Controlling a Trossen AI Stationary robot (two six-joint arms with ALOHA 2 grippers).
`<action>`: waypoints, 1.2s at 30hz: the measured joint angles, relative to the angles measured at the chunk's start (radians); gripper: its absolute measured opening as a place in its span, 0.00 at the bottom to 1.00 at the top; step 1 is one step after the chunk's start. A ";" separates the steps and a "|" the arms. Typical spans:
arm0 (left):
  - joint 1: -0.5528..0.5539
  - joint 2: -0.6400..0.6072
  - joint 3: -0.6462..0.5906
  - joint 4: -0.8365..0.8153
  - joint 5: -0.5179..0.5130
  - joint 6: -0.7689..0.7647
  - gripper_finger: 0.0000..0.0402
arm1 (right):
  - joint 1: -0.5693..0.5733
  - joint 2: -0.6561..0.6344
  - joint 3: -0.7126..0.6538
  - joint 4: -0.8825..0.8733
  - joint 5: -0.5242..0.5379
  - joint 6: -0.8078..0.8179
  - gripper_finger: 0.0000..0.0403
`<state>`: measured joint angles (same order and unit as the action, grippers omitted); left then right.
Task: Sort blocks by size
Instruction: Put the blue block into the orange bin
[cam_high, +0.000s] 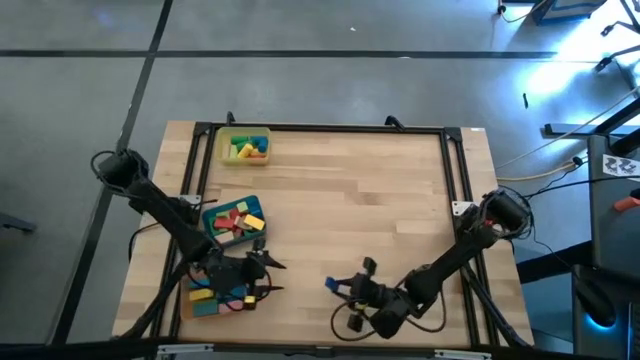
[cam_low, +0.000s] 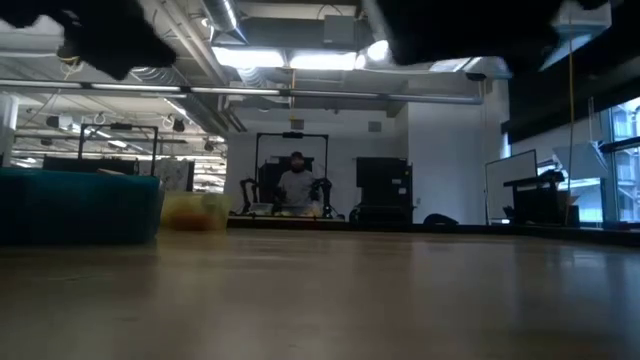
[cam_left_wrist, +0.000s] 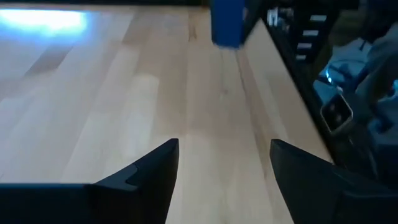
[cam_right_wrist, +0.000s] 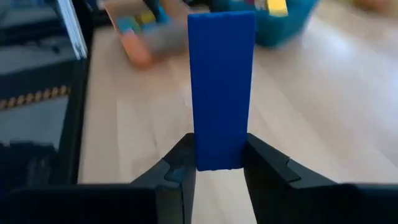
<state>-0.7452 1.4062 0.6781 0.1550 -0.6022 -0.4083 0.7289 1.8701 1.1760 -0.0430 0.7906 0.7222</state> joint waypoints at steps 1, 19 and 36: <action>0.009 0.004 0.000 0.027 0.009 0.015 0.60 | -0.008 0.013 0.000 0.053 0.006 -0.039 0.27; 0.144 0.182 0.000 0.504 0.153 0.147 0.65 | -0.130 0.180 0.001 0.579 -0.025 -0.363 0.27; 0.169 0.193 0.001 0.535 0.184 0.269 0.21 | -0.154 0.179 0.002 0.674 -0.084 -0.411 0.40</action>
<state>-0.5758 1.5990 0.6788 0.6896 -0.4181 -0.1397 0.5752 2.0491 1.1782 0.6305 0.7064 0.3111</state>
